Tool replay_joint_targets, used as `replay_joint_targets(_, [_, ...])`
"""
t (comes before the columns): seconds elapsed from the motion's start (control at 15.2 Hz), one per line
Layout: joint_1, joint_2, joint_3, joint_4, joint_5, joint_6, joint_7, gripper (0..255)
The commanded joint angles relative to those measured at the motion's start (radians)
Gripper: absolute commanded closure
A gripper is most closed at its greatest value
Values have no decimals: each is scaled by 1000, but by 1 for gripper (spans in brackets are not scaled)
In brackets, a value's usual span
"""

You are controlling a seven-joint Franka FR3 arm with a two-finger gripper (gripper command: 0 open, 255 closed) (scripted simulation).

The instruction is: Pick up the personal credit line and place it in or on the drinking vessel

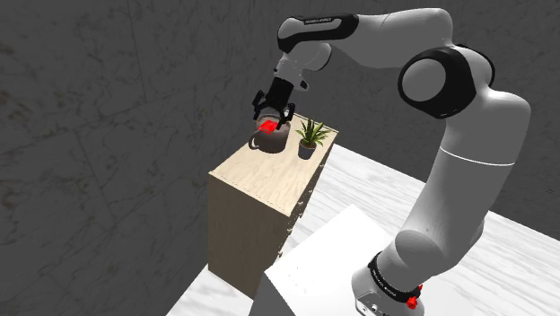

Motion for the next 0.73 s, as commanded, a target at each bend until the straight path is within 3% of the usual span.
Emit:
replay_joint_targets(0.0, [-12, 8, -6, 53, -5, -48, 6, 0])
replay_joint_targets(0.13, [-27, 24, -12, 126, -9, -108, 14, 0])
replay_joint_targets(0.66, [-27, 24, -12, 126, -9, -108, 14, 0])
